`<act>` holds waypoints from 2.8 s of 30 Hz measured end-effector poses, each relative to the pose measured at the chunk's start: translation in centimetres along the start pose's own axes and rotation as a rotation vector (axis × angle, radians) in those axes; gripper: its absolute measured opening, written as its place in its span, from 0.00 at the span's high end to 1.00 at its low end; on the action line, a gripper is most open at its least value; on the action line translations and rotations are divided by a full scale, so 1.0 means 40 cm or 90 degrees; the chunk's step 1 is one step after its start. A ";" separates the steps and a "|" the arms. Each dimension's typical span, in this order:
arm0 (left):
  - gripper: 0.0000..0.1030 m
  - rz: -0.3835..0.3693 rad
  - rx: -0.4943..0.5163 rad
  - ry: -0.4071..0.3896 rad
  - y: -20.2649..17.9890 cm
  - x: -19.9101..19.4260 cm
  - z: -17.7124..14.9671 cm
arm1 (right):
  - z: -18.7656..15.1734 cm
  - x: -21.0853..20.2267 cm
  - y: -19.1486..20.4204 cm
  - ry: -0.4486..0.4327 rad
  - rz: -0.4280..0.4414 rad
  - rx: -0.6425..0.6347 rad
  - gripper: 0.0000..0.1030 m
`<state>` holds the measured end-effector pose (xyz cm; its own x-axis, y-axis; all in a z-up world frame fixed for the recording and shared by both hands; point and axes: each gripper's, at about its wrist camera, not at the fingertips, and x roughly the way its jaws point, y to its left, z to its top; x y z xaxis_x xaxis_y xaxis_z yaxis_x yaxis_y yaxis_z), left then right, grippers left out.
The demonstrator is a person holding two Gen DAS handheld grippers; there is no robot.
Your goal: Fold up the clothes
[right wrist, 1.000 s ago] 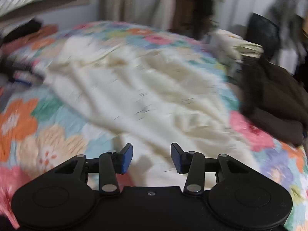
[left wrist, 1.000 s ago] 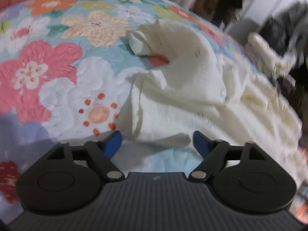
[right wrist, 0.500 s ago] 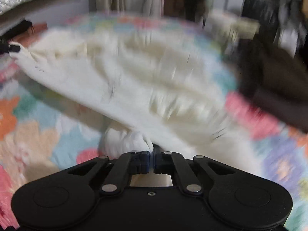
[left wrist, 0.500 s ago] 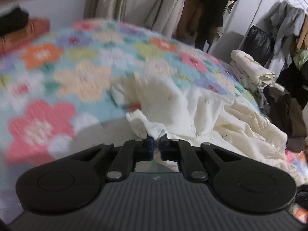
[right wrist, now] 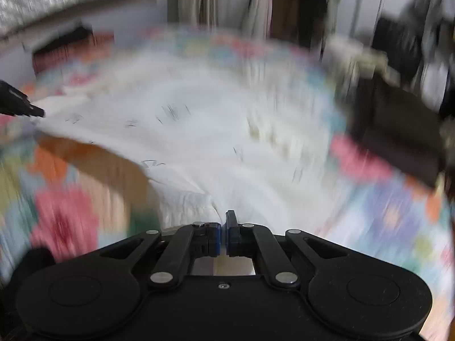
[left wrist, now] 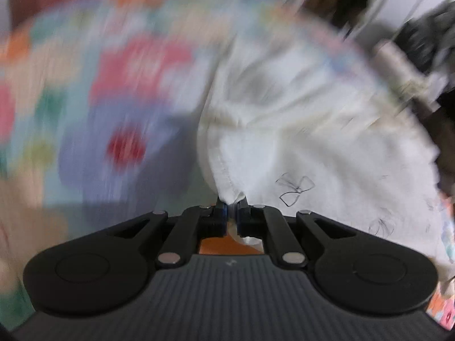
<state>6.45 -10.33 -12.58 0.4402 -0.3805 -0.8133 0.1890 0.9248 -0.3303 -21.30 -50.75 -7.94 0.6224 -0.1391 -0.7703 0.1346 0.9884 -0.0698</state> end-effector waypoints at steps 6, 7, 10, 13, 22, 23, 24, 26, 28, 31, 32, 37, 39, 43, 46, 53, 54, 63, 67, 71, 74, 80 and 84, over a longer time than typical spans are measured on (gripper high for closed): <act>0.95 -0.052 -0.014 -0.065 -0.026 -0.093 0.038 | 0.011 -0.041 0.051 -0.036 -0.021 -0.045 0.97; 0.95 -0.048 -0.002 -0.076 -0.029 -0.105 0.043 | 0.021 -0.067 0.058 -0.054 -0.020 -0.054 0.97; 0.95 -0.041 -0.006 -0.050 -0.013 -0.094 0.037 | 0.009 -0.088 0.051 -0.047 -0.036 -0.047 0.97; 0.95 -0.050 -0.057 0.038 0.022 -0.027 -0.005 | -0.041 -0.061 0.021 -0.005 -0.032 0.004 0.97; 0.92 -0.032 -0.024 0.094 0.022 0.017 -0.013 | -0.102 -0.064 0.059 0.011 -0.028 0.060 0.97; 0.92 -0.031 -0.019 0.100 0.017 0.021 -0.010 | -0.103 -0.039 0.053 0.028 -0.039 0.058 0.97; 0.92 -0.030 -0.016 0.106 0.013 0.026 -0.008 | -0.103 -0.014 0.048 0.045 -0.048 0.056 0.97; 0.92 -0.025 -0.012 0.113 0.017 0.025 -0.006 | -0.093 0.026 0.056 0.072 -0.043 0.055 0.97; 0.87 -0.023 0.004 0.113 0.010 0.013 0.000 | -0.081 0.042 0.077 0.091 -0.039 0.053 0.92; 0.79 -0.013 0.067 0.104 -0.015 -0.021 0.014 | -0.059 0.040 0.098 0.119 -0.063 0.070 0.76; 0.78 -0.009 0.086 0.097 -0.025 -0.035 0.020 | -0.046 0.031 0.096 0.122 -0.064 0.088 0.64; 0.58 -0.018 0.137 0.031 -0.058 -0.123 0.068 | 0.039 -0.056 0.110 0.054 -0.026 0.110 0.50; 0.56 -0.019 0.146 0.008 -0.060 -0.153 0.088 | 0.078 -0.077 0.122 0.036 -0.016 0.076 0.48; 0.54 -0.001 0.169 -0.020 -0.059 -0.170 0.142 | 0.195 -0.108 0.140 0.003 -0.031 -0.029 0.47; 0.43 -0.002 0.252 -0.056 -0.082 -0.146 0.188 | 0.339 -0.126 0.151 -0.004 -0.036 -0.136 0.43; 0.41 0.002 0.306 -0.069 -0.109 -0.004 0.311 | 0.631 0.092 0.146 0.038 0.032 -0.199 0.38; 0.41 -0.009 0.296 -0.075 -0.104 0.011 0.325 | 0.643 0.137 0.141 0.037 0.028 -0.196 0.38; 0.57 0.046 0.294 -0.028 -0.128 0.228 0.439 | 0.664 0.412 0.026 0.048 0.017 -0.092 0.38; 0.49 0.050 0.290 0.010 -0.133 0.305 0.495 | 0.698 0.486 -0.024 0.074 -0.019 -0.068 0.37; 0.41 0.024 0.313 0.025 -0.150 0.361 0.524 | 0.729 0.545 -0.062 0.118 -0.001 -0.046 0.36; 0.70 0.009 0.305 0.029 -0.160 0.399 0.536 | 0.728 0.599 -0.064 0.146 -0.003 -0.060 0.36; 0.95 0.014 0.345 -0.052 -0.190 0.360 0.558 | 0.723 0.667 -0.075 0.139 -0.016 -0.112 0.84; 0.97 -0.002 0.295 -0.139 -0.180 0.288 0.628 | 0.773 0.631 -0.119 0.069 -0.027 -0.067 0.91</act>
<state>32.22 -21.57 -7.56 0.6021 -0.4224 -0.6776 0.5386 0.8413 -0.0458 17.61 -60.82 -7.47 0.5297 -0.1785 -0.8292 0.0729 0.9836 -0.1652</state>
